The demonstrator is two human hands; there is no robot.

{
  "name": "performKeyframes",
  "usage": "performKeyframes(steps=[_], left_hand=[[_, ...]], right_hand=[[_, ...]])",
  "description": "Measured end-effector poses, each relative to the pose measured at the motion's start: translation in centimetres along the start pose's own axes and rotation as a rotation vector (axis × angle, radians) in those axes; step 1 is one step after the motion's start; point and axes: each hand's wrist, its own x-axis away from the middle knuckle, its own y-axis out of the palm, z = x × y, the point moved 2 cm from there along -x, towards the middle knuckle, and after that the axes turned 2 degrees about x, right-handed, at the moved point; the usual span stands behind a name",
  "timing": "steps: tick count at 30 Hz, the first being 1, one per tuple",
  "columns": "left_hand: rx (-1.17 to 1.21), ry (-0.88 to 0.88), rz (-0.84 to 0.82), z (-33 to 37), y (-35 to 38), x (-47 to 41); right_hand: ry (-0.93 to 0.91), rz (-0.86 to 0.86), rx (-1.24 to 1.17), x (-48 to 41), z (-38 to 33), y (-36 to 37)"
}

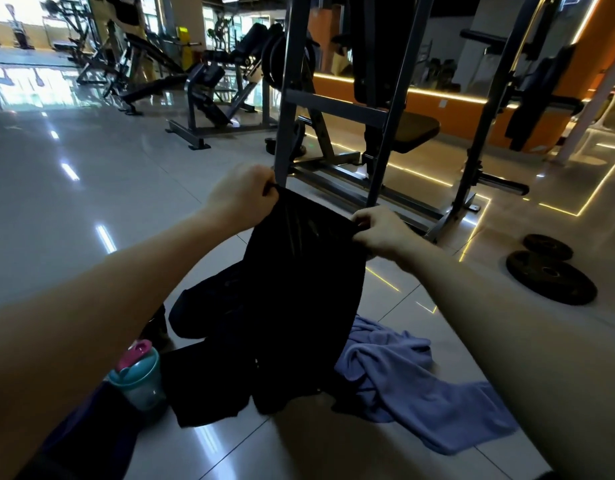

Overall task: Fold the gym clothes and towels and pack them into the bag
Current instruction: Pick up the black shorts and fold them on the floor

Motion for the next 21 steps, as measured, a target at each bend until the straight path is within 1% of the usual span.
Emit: performKeyframes(steps=[5, 8, 11, 13, 15, 18, 20, 21], left_hand=[[-0.114, -0.087, -0.032, -3.7, 0.9, 0.7], [-0.131, -0.164, -0.091, -4.7, 1.7, 0.8], [-0.038, -0.318, -0.195, -5.9, 2.2, 1.1], [0.051, -0.399, -0.277, -6.5, 2.4, 1.2], [0.172, -0.473, -0.279, -6.7, 2.3, 1.1], [0.520, -0.651, -0.251, -6.1, 2.1, 0.8], [0.754, -0.742, -0.265, -5.2, 2.1, 0.4], [0.875, -0.767, -0.291, -4.8, 2.1, 0.2]], right_hand=[[0.102, 0.075, -0.060, 0.2, 0.3, -3.1], [0.142, 0.134, -0.261, 0.6, 0.2, -4.2], [0.215, 0.211, -0.402, 1.1, 0.5, -4.7], [0.258, 0.275, -0.460, 1.3, 0.9, -4.8], [0.274, 0.373, -0.448, 1.1, 1.4, -5.0], [0.266, 0.478, -0.356, 0.8, 1.7, -5.2], [0.283, 0.498, -0.307, 0.5, 1.9, -5.3], [0.303, 0.481, -0.307, 0.5, 1.8, -5.2]])
